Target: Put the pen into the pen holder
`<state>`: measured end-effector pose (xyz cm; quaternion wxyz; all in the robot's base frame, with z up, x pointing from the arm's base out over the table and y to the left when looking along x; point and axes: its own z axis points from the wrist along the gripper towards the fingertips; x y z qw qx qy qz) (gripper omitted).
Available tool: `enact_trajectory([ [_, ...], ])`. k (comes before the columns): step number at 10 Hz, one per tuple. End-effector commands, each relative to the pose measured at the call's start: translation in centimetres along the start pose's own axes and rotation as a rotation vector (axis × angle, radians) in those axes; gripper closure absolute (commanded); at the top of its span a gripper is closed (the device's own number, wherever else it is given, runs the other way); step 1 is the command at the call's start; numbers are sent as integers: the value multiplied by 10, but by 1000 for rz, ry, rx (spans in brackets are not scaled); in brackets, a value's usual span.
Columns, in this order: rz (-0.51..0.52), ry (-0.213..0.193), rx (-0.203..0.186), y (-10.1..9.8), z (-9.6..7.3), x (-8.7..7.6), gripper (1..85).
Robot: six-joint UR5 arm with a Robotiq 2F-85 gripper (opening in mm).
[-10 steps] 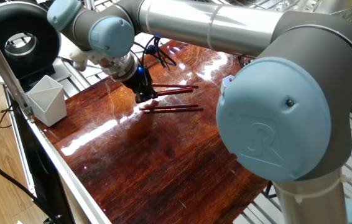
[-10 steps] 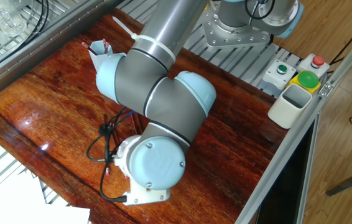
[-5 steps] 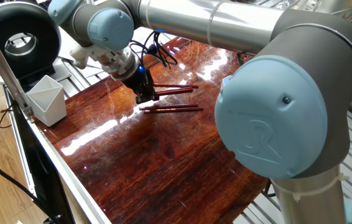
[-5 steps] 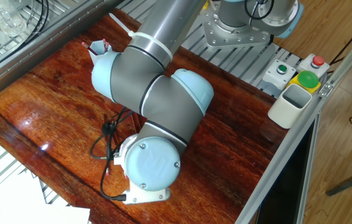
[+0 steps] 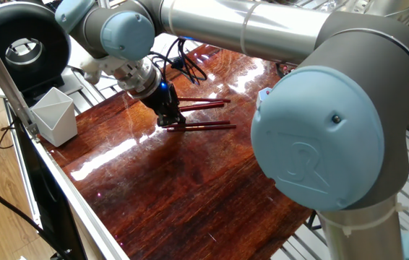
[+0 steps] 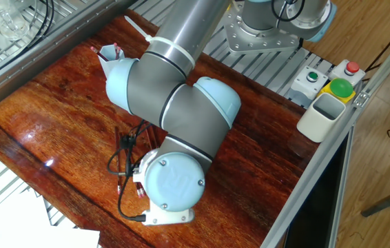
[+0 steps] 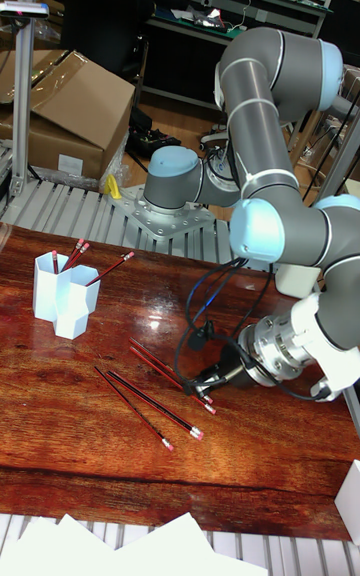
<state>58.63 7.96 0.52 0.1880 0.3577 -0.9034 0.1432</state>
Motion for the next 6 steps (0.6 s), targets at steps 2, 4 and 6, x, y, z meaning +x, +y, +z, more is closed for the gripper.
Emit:
enact_trajectory([
  [2, -42, 66, 183, -38, -32, -1, 847],
  [4, -63, 44, 202, -46, -32, -9, 847],
  [6, -80, 46, 150, -42, -27, -1, 847],
])
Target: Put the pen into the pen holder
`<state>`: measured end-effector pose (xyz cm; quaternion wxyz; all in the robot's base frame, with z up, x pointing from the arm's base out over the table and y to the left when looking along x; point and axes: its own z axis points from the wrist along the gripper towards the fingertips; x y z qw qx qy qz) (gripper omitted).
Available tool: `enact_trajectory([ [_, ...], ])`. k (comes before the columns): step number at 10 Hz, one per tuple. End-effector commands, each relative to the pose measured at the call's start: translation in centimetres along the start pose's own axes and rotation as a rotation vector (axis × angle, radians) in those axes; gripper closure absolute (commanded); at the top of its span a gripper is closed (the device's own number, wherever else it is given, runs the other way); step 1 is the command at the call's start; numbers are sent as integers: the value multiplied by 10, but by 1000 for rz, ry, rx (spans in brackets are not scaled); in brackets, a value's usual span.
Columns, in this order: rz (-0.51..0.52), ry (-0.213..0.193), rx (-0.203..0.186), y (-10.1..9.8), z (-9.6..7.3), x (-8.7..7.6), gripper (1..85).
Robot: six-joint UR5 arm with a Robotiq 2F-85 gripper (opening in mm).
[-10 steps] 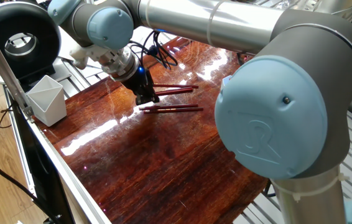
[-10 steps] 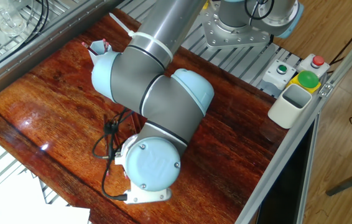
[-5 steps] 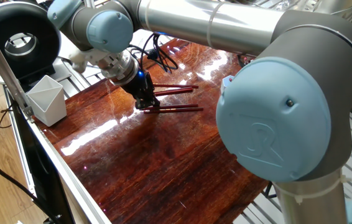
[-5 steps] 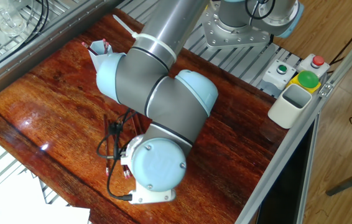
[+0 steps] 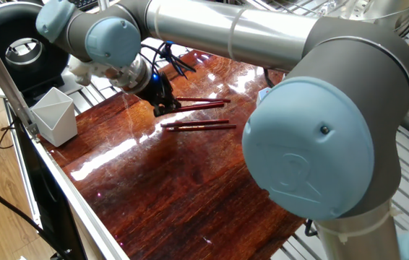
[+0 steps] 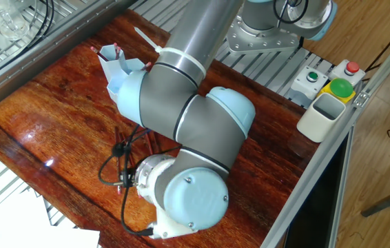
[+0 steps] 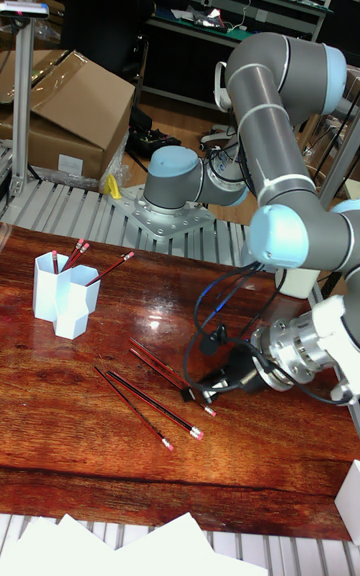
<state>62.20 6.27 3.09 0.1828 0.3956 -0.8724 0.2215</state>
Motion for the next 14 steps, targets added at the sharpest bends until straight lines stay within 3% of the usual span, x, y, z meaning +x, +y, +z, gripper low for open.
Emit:
enact_trajectory([
  [1, 1, -30, -94, 18, 1, -3, 847],
  [2, 13, -55, -169, 36, 6, -6, 847],
  [4, 17, -43, -218, 51, 18, 6, 847],
  [6, 23, -41, -221, 60, 25, 11, 847],
  [9, 33, 2, -221, 66, 17, 22, 847],
  [13, 65, -11, -240, 81, 15, 12, 847],
  [14, 51, -7, -229, 78, 15, 14, 847],
])
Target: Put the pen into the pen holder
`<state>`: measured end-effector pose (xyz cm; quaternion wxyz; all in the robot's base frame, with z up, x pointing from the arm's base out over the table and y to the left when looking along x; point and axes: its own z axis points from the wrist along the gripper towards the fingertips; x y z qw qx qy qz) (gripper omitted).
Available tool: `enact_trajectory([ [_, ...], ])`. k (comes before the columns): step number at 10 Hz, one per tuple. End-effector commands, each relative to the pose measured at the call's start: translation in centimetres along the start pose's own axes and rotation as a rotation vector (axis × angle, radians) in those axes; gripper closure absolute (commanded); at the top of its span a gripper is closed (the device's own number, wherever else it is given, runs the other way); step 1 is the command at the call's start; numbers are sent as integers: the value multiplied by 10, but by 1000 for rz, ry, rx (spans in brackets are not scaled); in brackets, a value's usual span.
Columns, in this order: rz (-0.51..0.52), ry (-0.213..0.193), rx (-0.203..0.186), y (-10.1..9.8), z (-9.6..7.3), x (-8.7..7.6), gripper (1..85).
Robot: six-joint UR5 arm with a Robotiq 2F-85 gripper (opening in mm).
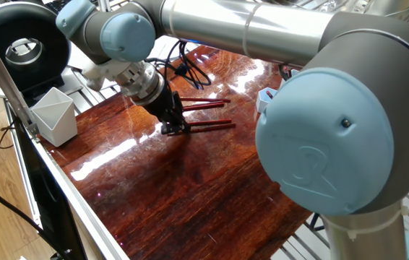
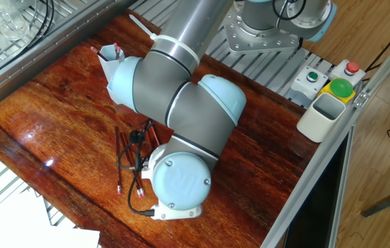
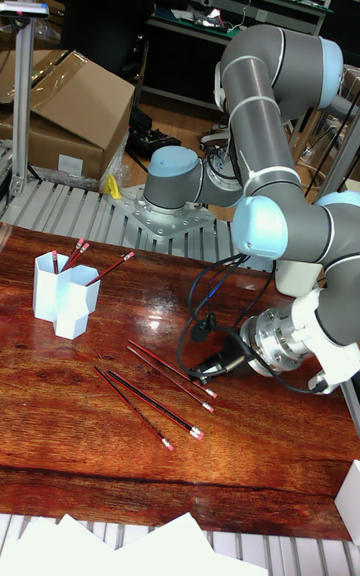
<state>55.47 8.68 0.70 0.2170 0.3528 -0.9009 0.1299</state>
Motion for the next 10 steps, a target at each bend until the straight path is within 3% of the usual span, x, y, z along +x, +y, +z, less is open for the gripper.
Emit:
enact_trajectory([
  [1, -6, 12, 4, 2, -2, 3, 847],
  [6, -54, 37, -13, 8, -8, 11, 843],
  [8, -142, 7, 30, -1, -8, 2, 717],
  [9, -204, 10, 45, -5, -9, 0, 570],
  [10, -251, 17, 77, -10, -13, -2, 497],
])
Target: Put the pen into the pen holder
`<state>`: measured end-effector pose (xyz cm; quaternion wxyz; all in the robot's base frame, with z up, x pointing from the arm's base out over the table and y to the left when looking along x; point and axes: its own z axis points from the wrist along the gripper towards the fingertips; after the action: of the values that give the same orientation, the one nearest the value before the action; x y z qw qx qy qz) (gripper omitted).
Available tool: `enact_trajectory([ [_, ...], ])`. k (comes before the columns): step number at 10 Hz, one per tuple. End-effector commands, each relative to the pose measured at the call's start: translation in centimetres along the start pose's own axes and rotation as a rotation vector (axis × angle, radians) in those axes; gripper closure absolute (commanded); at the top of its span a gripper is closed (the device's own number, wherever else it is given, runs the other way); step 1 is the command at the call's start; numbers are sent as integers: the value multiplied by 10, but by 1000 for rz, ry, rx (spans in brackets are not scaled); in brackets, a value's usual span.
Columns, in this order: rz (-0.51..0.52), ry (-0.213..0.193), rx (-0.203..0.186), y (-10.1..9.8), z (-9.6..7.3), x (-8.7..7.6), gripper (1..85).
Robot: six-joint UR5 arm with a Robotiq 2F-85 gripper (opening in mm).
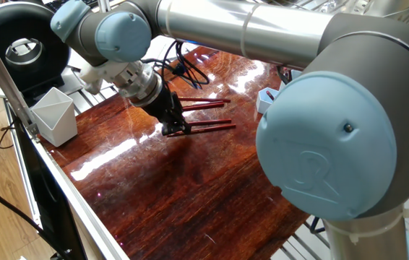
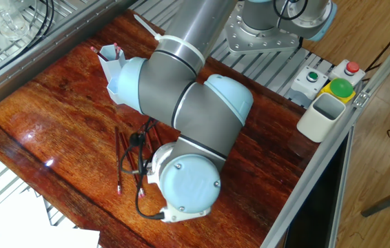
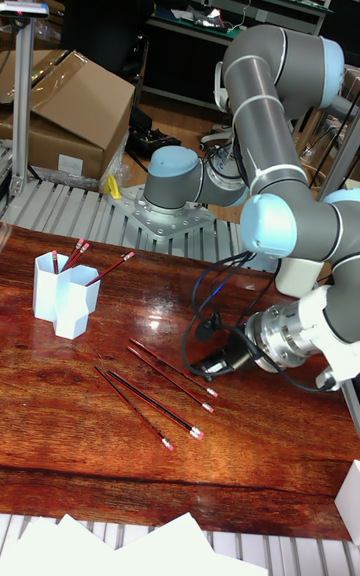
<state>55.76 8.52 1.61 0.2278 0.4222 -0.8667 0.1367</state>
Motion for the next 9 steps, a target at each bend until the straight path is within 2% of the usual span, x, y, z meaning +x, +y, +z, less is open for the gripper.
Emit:
enact_trajectory([
  [1, -109, 13, 43, -6, -7, -4, 470],
  [4, -122, 12, 79, -8, -4, -16, 480],
  [6, -137, 33, 104, -10, -3, -14, 500],
  [7, -148, 44, 97, -7, -4, -12, 500],
  [9, -138, 80, 112, 0, -1, -7, 523],
])
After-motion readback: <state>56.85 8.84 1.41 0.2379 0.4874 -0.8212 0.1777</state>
